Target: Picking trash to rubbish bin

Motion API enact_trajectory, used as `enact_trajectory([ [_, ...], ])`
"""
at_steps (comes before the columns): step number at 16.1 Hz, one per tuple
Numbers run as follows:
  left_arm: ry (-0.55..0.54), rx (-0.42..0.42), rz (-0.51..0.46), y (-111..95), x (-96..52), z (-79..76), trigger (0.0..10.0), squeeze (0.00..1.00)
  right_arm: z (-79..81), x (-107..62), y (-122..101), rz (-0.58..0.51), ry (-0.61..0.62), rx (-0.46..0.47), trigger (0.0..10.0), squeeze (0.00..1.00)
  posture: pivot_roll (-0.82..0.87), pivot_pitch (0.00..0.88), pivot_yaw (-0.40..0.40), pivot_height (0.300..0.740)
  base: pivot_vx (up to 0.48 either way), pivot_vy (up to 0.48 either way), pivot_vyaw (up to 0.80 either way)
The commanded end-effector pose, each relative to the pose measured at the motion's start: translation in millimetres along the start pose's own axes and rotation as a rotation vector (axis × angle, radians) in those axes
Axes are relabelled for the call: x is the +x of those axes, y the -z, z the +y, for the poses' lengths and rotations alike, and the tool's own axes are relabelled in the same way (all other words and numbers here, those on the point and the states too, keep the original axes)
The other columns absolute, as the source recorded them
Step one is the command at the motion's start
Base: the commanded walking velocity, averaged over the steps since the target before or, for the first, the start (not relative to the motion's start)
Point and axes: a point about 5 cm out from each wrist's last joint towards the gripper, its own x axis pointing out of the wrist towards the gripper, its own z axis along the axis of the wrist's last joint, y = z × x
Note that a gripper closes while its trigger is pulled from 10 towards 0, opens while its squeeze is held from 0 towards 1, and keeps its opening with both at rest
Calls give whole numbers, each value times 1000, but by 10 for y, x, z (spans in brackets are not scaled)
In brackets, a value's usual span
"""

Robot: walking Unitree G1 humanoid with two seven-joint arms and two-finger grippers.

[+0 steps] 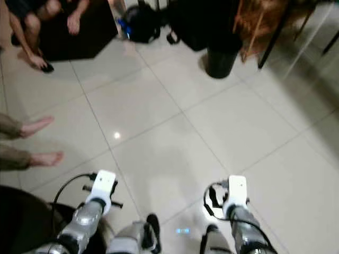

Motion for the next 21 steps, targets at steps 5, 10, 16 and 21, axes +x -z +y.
enact_trajectory([
  [5, -4, -22, 46, 106, -35, 19, 10000, 0, 20, -39, 121, 32, -12, 9, 10000, 0, 81, 272, 111, 740, 0, 0, 0],
  [10, -5, -24, 45, 94, -28, 24, 10000, 0, 26, -33, 112, 33, -14, 9, 10000, 0, 84, 261, 112, 740, 0, 0, 0],
  [16, -4, -18, 38, 57, -12, 48, 10000, 0, 60, -9, 68, 18, -17, 18, 10000, 0, 81, 253, 123, 740, 0, 0, 0],
  [21, -7, -29, 45, 71, -15, 32, 10000, 0, 52, -14, 76, 16, -10, 24, 10000, 0, 78, 248, 127, 740, 0, 0, 0],
])
